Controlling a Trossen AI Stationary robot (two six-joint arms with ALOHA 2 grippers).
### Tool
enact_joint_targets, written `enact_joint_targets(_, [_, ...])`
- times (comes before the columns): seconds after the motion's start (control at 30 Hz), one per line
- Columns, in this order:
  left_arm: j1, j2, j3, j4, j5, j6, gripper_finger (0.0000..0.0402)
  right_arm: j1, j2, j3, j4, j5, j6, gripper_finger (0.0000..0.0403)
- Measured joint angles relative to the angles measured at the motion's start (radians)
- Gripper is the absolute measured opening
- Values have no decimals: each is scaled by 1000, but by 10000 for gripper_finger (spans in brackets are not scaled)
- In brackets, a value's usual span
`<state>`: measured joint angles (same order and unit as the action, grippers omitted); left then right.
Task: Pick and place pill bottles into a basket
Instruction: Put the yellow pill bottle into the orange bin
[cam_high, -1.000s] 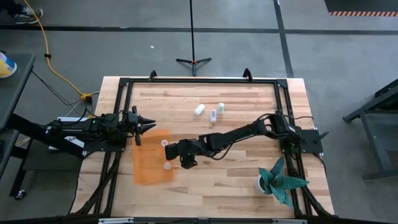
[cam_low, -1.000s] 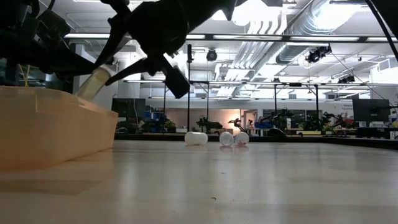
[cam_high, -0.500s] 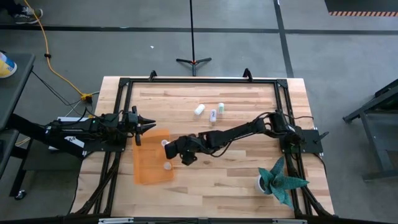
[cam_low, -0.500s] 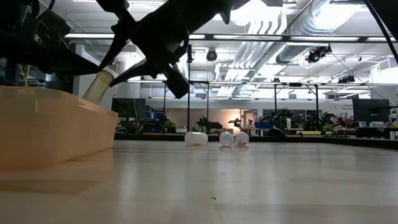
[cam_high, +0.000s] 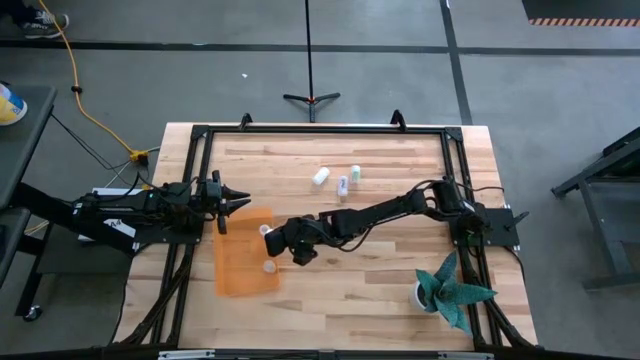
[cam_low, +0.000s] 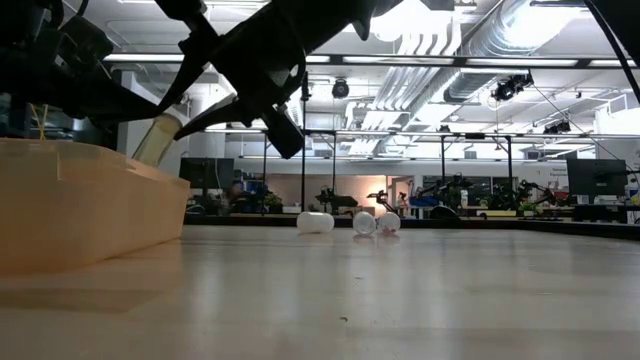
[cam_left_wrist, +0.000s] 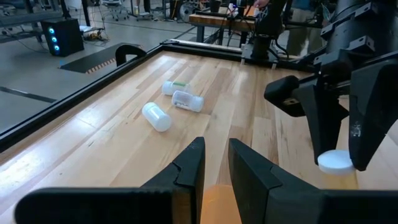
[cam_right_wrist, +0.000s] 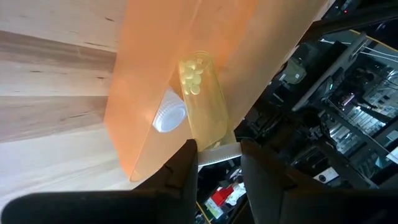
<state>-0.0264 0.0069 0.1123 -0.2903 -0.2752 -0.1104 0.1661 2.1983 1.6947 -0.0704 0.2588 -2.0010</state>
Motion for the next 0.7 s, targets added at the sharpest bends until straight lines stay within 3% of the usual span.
enact_joint_targets(0.3, [0,0,0,0,0,-3,108,-3,0,0,0,5,11,130])
enact_joint_targets(0.7, [0,0,0,0,0,-3,108,-3,0,0,0,23,14,130])
